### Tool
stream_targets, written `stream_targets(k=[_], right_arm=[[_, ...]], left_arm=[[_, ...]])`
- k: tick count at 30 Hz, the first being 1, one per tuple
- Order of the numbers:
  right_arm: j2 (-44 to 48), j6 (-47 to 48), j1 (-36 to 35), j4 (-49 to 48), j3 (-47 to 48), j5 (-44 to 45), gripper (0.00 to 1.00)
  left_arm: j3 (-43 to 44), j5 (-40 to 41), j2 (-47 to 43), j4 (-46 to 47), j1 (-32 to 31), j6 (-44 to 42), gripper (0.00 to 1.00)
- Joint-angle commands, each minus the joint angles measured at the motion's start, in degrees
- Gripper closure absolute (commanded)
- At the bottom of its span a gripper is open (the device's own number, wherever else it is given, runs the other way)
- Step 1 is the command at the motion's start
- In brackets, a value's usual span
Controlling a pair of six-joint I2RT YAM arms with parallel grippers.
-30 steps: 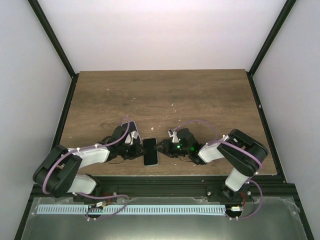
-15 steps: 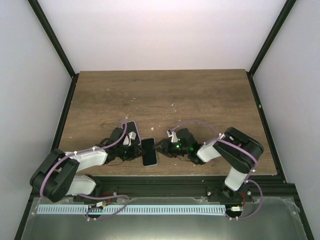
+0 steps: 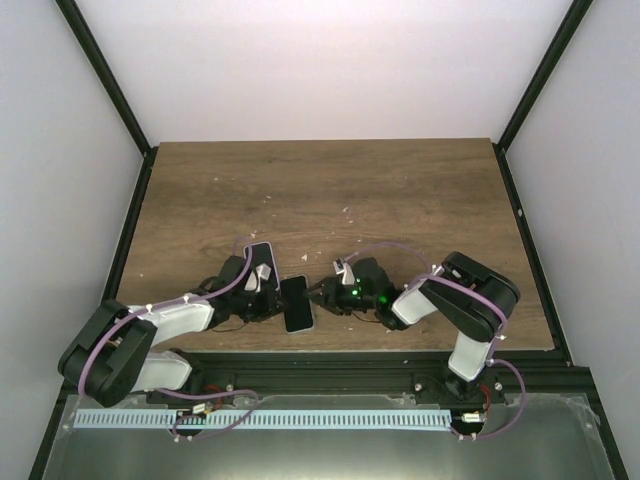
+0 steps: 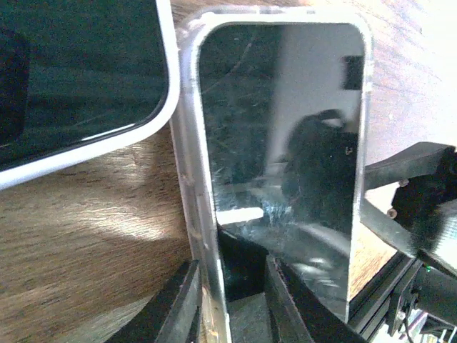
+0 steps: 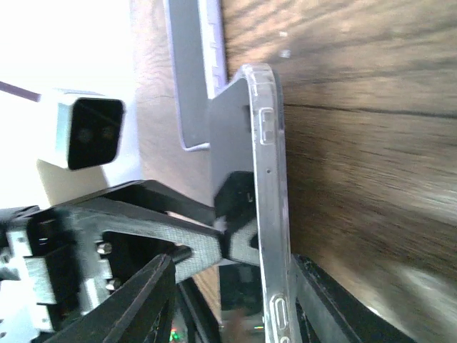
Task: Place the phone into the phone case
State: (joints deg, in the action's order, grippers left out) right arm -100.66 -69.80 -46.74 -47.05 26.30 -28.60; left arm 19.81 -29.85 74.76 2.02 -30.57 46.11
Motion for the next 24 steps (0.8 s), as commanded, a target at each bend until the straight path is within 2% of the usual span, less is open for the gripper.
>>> stream_targets(k=[1,5,7,10,16,19,24], right_arm=[[0.18,-2.35,-3.25,-15.95,2.28,-7.28,0.56],[-0.10,-2.46,-3.27,-15.73,1.91,-7.19,0.56],[-0.43,-2.13,-3.36,-14.20,2.38,-7.23,0.56],[-1.24,-1.09,-3.77,-9.94,3.80,-6.93,0.56],[-4.35,-3.32,-3.88,-15.52,4.11,-9.60,0.57],[-4.36,-2.94,-3.97,-15.54,4.69,-10.61,0.57],[-3.45,-2.16,-4.23,-12.63,4.42,-9.67,0.59]], left_arm=[[-0.91,-2.76,0.08,0.97,-1.07,-0.44,0.72],[-1.26,-2.19,-1.75,-0.63,-1.07,-0.68,0.63],[-1.62,-2.20,-2.42,-0.56,-1.03,-0.80,0.63],[-1.84,-2.15,-2.56,-0.22,-0.92,-0.69,0.65],[-2.69,-2.29,-2.69,1.01,-0.75,-0.63,0.68],[-3.23,-2.69,-2.94,1.68,-0.34,-0.75,0.72],[-3.10,-2.97,-3.46,1.44,-0.13,-0.94,0.71]])
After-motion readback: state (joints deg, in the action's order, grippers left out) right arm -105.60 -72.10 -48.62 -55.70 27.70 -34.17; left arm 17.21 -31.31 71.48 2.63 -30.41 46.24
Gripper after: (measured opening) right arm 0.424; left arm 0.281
